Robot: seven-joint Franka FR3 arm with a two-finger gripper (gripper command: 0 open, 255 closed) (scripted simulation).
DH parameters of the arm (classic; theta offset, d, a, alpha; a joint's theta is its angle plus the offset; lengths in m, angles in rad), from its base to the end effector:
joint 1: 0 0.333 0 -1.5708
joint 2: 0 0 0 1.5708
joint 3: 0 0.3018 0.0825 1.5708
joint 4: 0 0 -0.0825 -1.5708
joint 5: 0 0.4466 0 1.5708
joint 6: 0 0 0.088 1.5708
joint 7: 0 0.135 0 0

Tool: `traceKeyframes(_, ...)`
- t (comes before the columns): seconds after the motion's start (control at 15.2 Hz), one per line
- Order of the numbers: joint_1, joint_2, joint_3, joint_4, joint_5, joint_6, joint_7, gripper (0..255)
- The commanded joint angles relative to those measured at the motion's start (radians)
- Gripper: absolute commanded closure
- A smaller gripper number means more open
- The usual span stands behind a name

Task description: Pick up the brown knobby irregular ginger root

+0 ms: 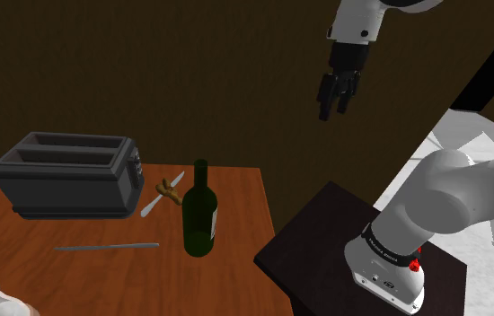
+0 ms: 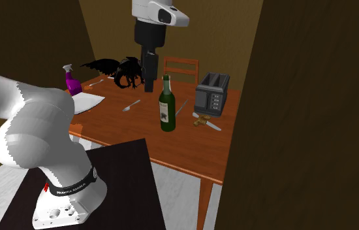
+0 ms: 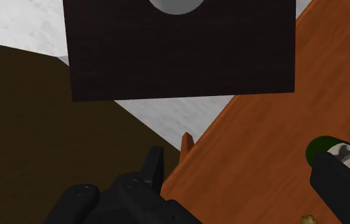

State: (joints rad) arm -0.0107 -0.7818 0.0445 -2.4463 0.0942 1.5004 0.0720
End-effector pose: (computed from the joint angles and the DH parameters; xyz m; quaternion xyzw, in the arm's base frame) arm 0.3627 0.0260 0.4980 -0.9958 0.0273 0.0835 0.0276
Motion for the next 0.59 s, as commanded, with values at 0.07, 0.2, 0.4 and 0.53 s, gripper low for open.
traceKeyframes(0.07,0.005,0.018,0.008,-0.015,0.009,0.038,0.002,0)
traceKeyframes(0.2,0.015,0.057,0.024,-0.041,0.025,0.114,0.004,0)
traceKeyframes(0.4,0.031,0.128,0.048,-0.069,0.049,0.228,0.007,0)
traceKeyframes(0.53,0.041,0.182,0.065,-0.08,0.064,0.305,0.008,0)
